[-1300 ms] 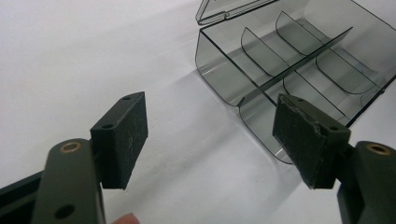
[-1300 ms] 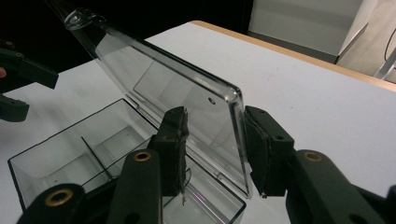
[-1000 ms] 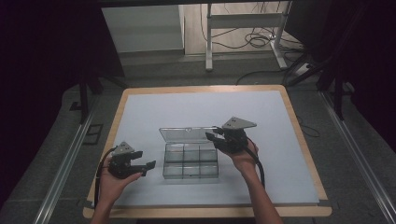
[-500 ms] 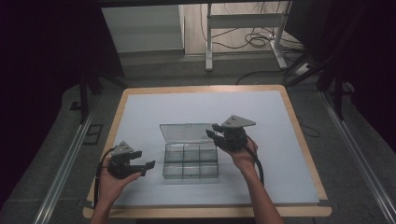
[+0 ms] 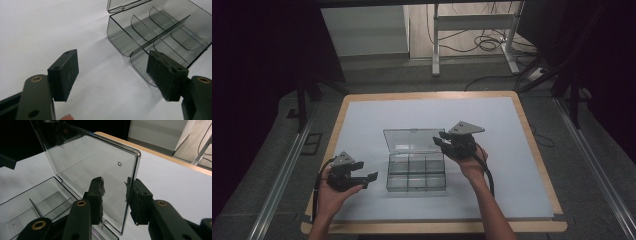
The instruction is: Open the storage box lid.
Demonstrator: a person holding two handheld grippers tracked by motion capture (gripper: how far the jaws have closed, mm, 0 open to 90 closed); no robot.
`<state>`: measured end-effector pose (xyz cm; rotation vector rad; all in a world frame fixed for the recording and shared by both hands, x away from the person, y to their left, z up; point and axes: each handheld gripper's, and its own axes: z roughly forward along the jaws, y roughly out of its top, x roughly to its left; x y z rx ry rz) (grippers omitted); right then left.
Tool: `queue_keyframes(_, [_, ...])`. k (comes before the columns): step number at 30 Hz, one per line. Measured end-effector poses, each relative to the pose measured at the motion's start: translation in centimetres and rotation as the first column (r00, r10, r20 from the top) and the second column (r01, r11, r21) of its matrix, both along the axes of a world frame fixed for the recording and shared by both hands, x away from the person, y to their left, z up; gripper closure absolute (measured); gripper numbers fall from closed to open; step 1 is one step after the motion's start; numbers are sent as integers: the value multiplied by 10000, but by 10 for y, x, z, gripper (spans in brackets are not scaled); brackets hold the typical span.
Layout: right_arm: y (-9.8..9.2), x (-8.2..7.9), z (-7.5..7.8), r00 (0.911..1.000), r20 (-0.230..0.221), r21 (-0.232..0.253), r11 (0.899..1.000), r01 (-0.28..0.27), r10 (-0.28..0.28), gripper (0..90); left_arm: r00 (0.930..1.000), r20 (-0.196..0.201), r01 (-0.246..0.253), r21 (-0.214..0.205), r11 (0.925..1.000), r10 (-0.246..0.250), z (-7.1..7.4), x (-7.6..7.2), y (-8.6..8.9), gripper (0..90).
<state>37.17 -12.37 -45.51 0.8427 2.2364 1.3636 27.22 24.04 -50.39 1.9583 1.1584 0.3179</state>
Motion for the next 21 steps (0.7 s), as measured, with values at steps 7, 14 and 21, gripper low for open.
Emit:
queue_keyframes(7, [0, 2, 0, 10000, -7, -1, 10000, 46, -46, 649, 10000, 22, -26, -22, 10000, 26, 1, 0, 1, 261])
queue_keyframes(14, [1, 4, -1, 9999, -35, 38, 9999, 118, -118, 651, 10000, 20, -22, -17, 10000, 22, 1, 0, 2, 260])
queue_keyframes(21, [1, 6, 0, 9999, -100, 27, 9999, 129, -129, 652, 10000, 61, -51, -39, 10000, 52, 2, -1, 4, 259])
